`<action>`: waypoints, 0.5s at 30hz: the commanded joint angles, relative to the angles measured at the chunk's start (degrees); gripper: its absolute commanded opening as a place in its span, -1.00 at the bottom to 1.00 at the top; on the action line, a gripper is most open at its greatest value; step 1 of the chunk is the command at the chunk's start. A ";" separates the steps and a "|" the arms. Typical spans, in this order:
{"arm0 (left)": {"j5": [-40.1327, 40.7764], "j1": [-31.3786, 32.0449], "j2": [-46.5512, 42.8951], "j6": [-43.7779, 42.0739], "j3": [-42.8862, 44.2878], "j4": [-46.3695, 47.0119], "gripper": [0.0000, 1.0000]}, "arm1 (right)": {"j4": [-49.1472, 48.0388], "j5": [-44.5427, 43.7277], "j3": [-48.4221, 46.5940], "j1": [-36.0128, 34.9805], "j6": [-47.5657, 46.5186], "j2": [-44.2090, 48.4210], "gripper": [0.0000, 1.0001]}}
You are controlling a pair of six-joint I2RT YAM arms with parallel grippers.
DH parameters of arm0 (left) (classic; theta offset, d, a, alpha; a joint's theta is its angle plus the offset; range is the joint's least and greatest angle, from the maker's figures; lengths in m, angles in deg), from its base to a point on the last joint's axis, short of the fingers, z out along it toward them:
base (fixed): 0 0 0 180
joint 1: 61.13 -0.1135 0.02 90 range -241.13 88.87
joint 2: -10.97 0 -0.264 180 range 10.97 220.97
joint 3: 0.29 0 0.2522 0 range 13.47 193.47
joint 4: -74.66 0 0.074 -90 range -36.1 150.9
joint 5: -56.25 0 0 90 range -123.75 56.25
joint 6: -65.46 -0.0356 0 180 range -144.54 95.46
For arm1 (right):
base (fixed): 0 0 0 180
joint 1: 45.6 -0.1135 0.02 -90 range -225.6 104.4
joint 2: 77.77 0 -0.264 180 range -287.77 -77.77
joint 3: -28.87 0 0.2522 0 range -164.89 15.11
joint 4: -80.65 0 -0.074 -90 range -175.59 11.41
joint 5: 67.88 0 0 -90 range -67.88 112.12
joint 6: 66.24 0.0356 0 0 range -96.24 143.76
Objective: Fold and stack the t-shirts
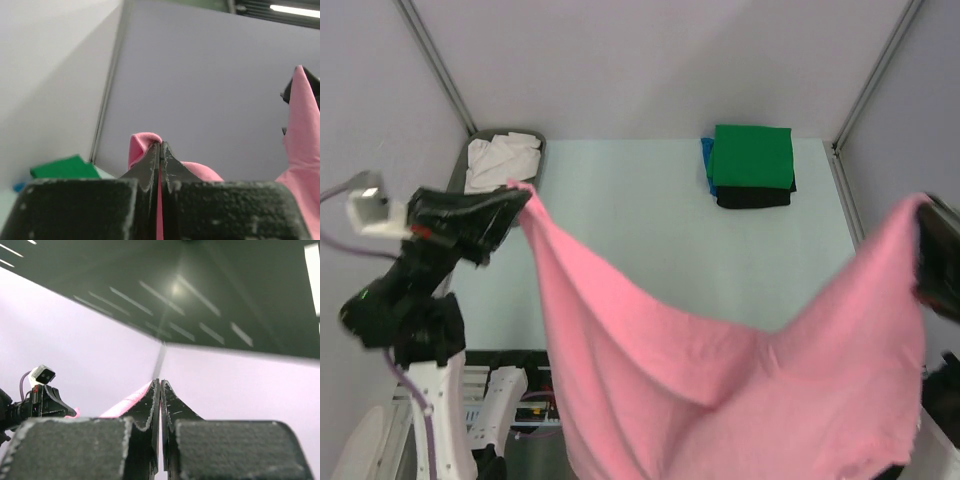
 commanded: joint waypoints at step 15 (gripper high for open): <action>27.71 0.20 15.55 -11.70 -41.74 -4.95 -1.00 | 0.12 -20.88 39.57 2.75 -2.27 -24.62 -1.00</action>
